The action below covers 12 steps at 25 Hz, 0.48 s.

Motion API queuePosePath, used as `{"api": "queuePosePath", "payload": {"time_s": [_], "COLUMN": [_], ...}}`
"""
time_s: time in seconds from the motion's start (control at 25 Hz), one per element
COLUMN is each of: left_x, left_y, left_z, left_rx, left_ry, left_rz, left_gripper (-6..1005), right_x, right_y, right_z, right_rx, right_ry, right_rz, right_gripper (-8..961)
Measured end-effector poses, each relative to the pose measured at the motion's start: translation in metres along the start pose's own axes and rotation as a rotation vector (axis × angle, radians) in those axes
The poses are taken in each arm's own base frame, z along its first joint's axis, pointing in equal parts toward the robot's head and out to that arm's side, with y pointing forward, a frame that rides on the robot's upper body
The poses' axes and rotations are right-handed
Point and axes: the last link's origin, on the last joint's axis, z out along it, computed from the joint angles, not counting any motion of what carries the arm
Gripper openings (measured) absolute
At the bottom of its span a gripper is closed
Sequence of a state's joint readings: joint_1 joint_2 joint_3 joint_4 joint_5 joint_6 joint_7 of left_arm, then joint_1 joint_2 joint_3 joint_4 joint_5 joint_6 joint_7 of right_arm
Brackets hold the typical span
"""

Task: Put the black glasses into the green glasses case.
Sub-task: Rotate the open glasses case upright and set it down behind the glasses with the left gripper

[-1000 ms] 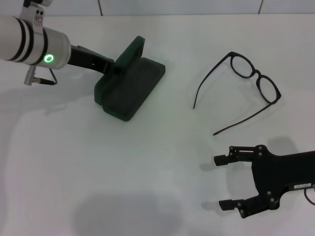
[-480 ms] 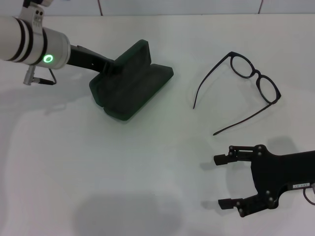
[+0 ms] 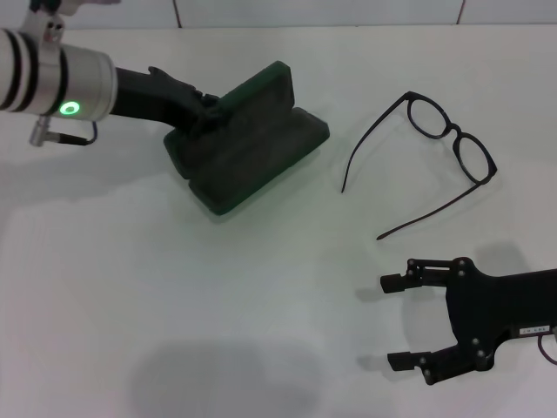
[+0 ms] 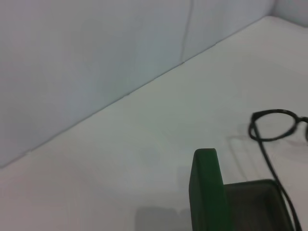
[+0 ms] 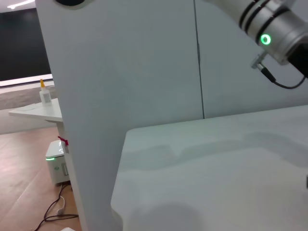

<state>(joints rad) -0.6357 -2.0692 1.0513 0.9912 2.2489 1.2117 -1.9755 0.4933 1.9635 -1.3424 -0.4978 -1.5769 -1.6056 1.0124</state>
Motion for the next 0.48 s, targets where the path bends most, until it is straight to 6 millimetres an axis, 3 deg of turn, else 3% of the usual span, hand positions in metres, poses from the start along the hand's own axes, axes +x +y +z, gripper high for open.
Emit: {"api": "queuePosePath", "payload": {"time_s": [0.48], "left_x": [-0.023], "left_y": [0.029], "left_z": [-0.026], "left_rx": [-0.124], "left_ry": [0.001], "left_rz": [0.481], "left_gripper": [207], "right_x": [0.002], "right_y": [0.000], "right_z": [0.000], "right_rx": [0.008], "right_ry": [0.003], "right_rz": [0.005], "right_gripper": [882]}}
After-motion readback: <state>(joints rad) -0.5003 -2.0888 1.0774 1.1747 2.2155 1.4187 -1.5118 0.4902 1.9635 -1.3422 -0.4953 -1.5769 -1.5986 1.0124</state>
